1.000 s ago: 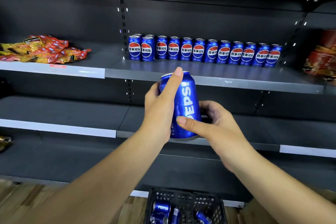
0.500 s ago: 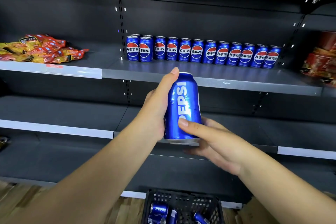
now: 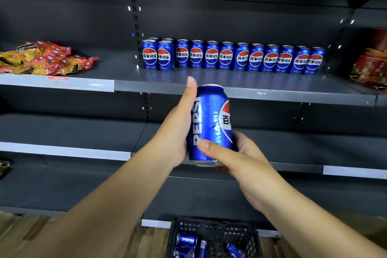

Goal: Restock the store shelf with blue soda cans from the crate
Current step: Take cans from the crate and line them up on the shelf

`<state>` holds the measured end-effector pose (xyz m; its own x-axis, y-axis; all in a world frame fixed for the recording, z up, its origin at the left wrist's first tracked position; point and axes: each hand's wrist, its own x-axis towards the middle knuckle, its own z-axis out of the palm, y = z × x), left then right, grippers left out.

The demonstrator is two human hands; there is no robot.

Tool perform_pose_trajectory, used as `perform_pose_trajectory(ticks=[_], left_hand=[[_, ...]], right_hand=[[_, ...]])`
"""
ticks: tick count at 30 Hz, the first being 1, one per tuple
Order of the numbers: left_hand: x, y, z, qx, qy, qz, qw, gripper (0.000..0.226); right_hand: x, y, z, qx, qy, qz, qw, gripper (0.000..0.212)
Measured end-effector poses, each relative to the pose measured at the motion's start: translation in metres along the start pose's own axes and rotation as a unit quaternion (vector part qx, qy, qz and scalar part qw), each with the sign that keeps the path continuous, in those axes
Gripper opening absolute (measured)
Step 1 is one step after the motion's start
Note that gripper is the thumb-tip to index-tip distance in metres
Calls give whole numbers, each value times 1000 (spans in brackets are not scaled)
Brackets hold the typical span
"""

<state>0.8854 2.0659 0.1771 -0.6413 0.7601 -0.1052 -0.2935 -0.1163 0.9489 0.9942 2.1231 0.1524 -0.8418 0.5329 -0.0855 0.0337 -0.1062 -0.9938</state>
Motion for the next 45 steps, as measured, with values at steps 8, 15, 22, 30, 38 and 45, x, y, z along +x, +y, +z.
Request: perform_pose_trajectory(ticks=[8, 15, 22, 30, 38, 45], left_hand=[[-6, -1, -3, -16, 11, 37, 999, 88], [-6, -1, -5, -28, 9, 26, 999, 76], [-11, -8, -4, -76, -48, 31, 995, 65], [-11, -18, 14, -109, -120, 51, 985, 69], [17, -25, 25, -60, -64, 58, 994, 70], [70, -35, -24, 23, 70, 101, 992, 30]], right_hand=[[-4, -2, 7, -5, 0, -64, 998, 72], [-7, -8, -3, -15, -48, -49, 998, 71], [-7, -7, -22, -54, -107, -57, 991, 62], [-17, -14, -37, -41, -164, -44, 985, 53], [-2, -9, -53, -63, -51, -88, 993, 54], [50, -8, -45, -119, 10, -136, 984, 57]])
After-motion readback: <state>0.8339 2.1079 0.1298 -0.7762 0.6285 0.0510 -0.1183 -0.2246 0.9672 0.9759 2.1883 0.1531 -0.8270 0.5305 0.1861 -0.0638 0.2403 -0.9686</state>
